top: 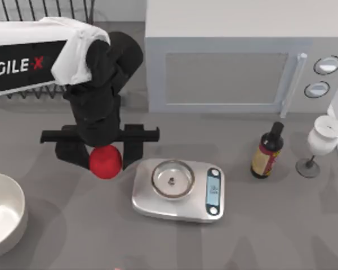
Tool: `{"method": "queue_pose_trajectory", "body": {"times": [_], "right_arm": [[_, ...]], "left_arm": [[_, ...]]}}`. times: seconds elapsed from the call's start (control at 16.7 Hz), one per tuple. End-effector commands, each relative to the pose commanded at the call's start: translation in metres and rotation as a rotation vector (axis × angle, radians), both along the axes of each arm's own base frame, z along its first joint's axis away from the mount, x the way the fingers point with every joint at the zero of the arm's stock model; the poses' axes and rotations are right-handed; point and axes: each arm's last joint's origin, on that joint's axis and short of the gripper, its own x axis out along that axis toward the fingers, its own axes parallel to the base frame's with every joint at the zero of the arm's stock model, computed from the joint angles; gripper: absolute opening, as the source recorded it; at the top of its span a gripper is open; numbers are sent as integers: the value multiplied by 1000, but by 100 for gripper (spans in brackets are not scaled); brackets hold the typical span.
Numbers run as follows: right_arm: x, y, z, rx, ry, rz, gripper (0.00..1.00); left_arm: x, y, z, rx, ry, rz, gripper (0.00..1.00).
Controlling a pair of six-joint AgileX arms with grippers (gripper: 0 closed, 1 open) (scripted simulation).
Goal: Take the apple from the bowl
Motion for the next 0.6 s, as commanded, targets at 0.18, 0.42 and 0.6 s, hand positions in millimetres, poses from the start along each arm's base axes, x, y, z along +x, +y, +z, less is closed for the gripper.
{"method": "queue_pose_trajectory", "body": {"times": [0.18,0.42,0.6], "right_arm": [[0,0,0,0,0,0,100],[0,0,0,0,0,0,100],[0,0,0,0,0,0,100]], "left_arm": [[0,0,0,0,0,0,90],[0,0,0,0,0,0,100],[0,0,0,0,0,0,100]]}}
